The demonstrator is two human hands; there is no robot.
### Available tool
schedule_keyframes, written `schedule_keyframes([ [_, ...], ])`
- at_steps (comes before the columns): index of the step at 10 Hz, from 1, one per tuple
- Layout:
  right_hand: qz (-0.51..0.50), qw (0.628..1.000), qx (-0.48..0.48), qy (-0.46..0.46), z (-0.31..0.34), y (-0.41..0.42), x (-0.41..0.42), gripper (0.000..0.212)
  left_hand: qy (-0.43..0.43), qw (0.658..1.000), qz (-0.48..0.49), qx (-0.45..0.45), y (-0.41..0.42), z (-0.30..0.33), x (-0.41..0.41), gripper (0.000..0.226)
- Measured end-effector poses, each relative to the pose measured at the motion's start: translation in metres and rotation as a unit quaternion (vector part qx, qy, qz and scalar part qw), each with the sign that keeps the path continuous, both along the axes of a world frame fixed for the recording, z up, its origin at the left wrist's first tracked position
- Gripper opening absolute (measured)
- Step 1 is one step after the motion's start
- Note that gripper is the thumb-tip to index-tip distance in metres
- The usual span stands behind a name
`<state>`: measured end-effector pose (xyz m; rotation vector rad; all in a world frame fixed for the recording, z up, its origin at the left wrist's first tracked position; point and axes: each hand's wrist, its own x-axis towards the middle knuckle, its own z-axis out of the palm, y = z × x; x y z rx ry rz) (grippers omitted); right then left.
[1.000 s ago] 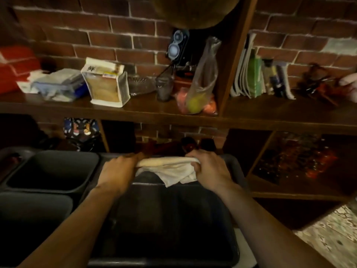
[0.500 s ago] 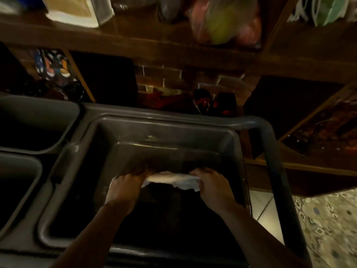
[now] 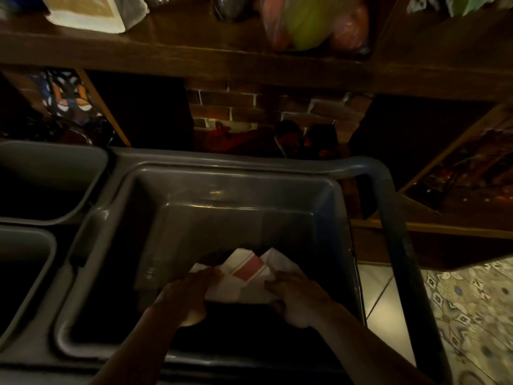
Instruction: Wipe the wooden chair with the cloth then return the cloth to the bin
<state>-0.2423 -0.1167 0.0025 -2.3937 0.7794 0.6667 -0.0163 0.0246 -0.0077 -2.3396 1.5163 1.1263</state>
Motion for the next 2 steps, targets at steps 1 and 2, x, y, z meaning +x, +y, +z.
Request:
schedule_keyframes([
  [1,-0.053,0.999,0.012,-0.008,0.02,0.003,-0.002,0.044,-0.021,1.0,0.006,0.007,-0.006,0.019,-0.001,0.067],
  [2,-0.09,0.996,0.003,-0.016,0.042,0.007,-0.006,0.042,-0.067,0.997,0.001,-0.045,-0.012,0.044,-0.003,0.046],
])
